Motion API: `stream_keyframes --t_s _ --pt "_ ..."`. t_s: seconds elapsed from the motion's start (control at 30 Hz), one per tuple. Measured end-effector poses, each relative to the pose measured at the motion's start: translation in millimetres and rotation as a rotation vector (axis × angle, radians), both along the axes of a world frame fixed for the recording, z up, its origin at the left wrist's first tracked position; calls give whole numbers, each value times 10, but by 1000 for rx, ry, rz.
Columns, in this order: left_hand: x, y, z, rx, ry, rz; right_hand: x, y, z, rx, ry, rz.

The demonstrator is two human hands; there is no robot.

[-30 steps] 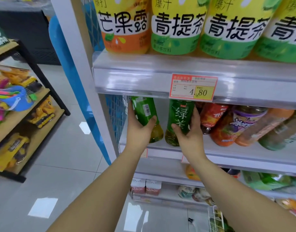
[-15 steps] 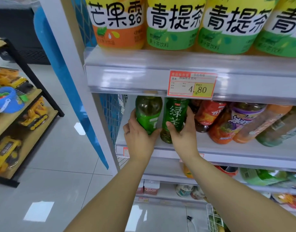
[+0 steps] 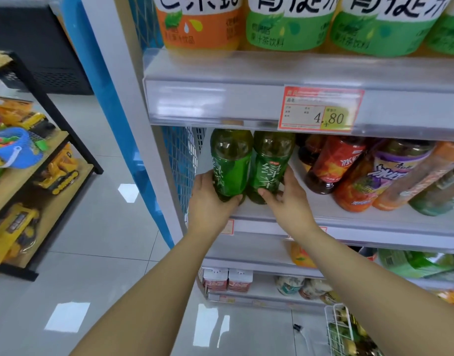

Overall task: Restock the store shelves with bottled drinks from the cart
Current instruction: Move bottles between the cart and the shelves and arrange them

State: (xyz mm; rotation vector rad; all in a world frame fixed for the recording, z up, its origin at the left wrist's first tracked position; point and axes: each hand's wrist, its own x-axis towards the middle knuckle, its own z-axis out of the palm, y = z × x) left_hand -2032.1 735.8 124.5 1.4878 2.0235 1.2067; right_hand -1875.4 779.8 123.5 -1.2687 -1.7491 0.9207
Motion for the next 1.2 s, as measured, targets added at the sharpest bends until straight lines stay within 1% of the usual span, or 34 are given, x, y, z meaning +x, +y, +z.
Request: stream_keyframes --t_s 0.07,0.13,0.2,0.3,0.37,0.47,0.57,0.63,0.73,0.8,0.83,0.9,0.97,1.0,1.07,1.2 --pt "49 75 2 -13 13 138 3 6 18 15 -1 4" --pt "97 172 13 -52 32 215 -17 31 30 26 -23 -2" --pt "112 237 24 -83 -3 163 -70 106 42 22 -47 -29" --pt "-6 290 -11 -86 -103 -16 -172 295 40 40 -76 -75" --pt "-118 359 -62 -46 -76 -85 -220 421 -9 113 -123 -108" --pt "-213 601 -164 42 -74 -65 -300 610 -83 232 -166 -166" --pt "-249 922 -234 126 -167 -43 -400 884 -127 307 -183 -209" --pt "-288 1156 -216 152 -222 -15 -468 1070 -109 288 -152 -220" --pt "-338 1421 -179 136 -314 25 -546 1217 -75 219 -83 -283" --pt "-333 1449 -187 152 -366 62 -543 1182 -63 277 -47 -332" --pt "-316 1408 -212 164 -323 70 -521 1135 -66 334 -88 -322" --pt "-257 1263 -258 125 -111 -2 -454 1042 -74 427 -299 -213" --pt "-227 1195 -273 42 44 -143 -411 990 -87 423 -523 -70" --pt "-246 1230 -265 -9 80 -178 -413 994 -87 385 -584 -32" --pt "-293 1368 -220 -69 118 -178 -450 1063 -79 335 -612 -18" --pt "-291 1510 -98 -104 122 -182 -524 1299 -73 297 -691 -4"
